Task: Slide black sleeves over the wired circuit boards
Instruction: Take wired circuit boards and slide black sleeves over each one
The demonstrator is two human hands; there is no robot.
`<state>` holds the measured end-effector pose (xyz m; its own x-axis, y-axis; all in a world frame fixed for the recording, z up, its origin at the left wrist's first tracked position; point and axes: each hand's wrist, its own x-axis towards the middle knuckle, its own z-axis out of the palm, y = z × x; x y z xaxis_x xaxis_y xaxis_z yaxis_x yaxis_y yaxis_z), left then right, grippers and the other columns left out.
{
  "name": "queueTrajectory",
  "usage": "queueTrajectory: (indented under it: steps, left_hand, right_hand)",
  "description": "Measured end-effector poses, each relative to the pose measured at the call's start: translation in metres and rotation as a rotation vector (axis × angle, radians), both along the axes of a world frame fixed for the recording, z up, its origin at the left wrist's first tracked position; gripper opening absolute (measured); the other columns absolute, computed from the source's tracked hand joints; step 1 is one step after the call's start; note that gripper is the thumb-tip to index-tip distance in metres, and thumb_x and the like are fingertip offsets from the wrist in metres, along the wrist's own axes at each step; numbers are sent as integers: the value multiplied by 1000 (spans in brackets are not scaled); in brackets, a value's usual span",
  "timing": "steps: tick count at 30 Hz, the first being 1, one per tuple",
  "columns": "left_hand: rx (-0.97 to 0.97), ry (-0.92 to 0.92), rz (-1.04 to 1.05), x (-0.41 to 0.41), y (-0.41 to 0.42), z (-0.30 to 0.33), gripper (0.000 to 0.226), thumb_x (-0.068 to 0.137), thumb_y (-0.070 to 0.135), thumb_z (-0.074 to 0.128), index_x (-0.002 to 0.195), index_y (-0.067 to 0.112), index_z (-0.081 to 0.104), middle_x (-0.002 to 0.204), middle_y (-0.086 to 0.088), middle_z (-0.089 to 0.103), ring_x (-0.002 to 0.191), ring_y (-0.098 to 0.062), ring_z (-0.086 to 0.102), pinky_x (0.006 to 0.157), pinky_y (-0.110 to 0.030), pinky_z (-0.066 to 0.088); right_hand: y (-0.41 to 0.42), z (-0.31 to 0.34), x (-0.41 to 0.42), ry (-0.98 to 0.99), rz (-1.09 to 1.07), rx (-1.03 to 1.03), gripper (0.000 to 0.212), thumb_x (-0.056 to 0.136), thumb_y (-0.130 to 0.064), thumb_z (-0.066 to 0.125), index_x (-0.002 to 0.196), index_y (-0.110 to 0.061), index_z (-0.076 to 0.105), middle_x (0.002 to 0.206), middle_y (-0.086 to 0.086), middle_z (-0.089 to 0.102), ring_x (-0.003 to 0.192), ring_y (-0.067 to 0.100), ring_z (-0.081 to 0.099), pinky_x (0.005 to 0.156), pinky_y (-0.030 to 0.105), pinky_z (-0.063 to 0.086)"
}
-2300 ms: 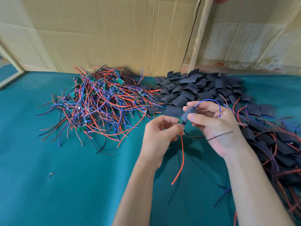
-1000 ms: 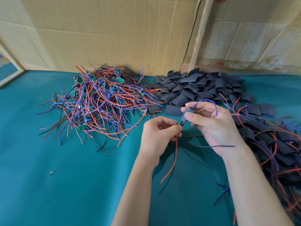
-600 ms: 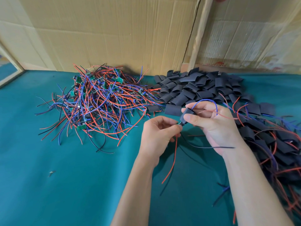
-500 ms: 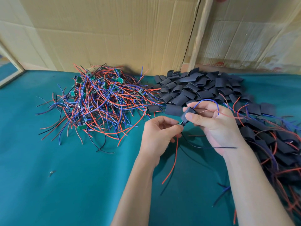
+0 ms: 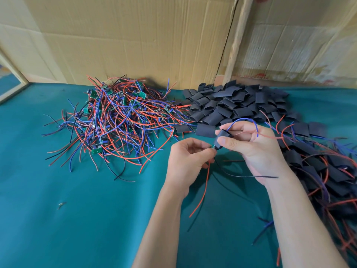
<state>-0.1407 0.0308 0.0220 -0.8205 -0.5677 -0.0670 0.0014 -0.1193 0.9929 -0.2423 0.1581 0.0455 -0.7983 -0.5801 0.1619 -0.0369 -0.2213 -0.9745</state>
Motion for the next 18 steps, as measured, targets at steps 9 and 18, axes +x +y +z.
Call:
queueTrajectory:
  steps: [9, 18]
  left_hand:
    - [77, 33, -29, -1, 3, 4, 14, 68, 17, 75, 81, 14, 73, 70, -7, 73, 64, -16, 65, 61, -24, 52]
    - [331, 177, -43, 2, 1, 6, 24, 85, -9, 69, 105, 2, 66, 87, -15, 75, 75, -22, 73, 65, -23, 57]
  right_hand:
    - [4, 0, -4, 24, 48, 69, 45, 56, -21, 93, 98, -14, 78, 100, 11, 79, 88, 25, 76, 82, 27, 56]
    - [-1, 0, 0, -36, 7, 35, 36, 59, -31, 89, 94, -24, 80, 99, 9, 79, 85, 19, 73, 66, 22, 48]
